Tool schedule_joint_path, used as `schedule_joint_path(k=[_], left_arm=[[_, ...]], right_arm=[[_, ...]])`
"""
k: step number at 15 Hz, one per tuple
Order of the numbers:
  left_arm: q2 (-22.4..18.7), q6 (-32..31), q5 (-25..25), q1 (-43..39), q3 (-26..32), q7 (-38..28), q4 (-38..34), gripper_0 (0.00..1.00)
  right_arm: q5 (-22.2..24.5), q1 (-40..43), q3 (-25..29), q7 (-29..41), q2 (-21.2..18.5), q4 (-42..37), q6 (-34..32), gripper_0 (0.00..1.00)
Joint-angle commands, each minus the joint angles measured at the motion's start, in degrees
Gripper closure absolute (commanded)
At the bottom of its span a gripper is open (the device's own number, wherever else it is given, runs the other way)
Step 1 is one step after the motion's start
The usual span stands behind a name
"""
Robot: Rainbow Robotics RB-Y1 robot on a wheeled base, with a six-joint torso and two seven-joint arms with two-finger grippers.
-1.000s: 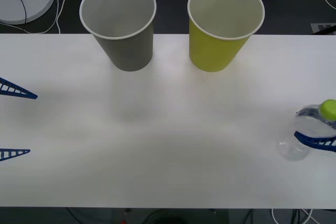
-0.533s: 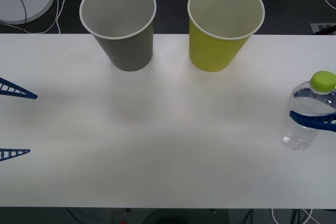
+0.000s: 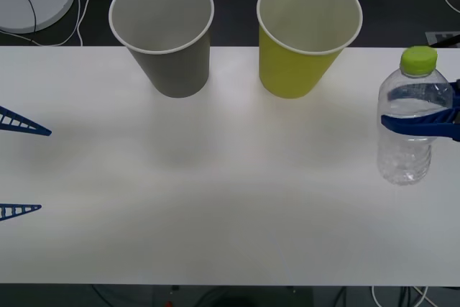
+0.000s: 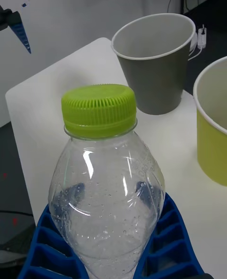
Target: Put the can into the green bin and the plastic bottle into the gray bin
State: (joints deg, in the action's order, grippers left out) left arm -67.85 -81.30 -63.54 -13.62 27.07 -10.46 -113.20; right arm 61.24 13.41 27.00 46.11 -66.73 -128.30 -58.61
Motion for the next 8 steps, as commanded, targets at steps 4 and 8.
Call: schedule_joint_path(k=[4,8], left_arm=[[0.0,0.0,0.0,0.0,0.0,0.0,0.0,0.0],[0.0,0.0,0.0,0.0,0.0,0.0,0.0,0.0]], right_arm=[[9.42,-19.83,-11.01,17.7,-3.06,2.0,-0.37,1.0],[15.13,-38.9,-21.47,26.75,-2.88,7.89,-6.87,1.0]])
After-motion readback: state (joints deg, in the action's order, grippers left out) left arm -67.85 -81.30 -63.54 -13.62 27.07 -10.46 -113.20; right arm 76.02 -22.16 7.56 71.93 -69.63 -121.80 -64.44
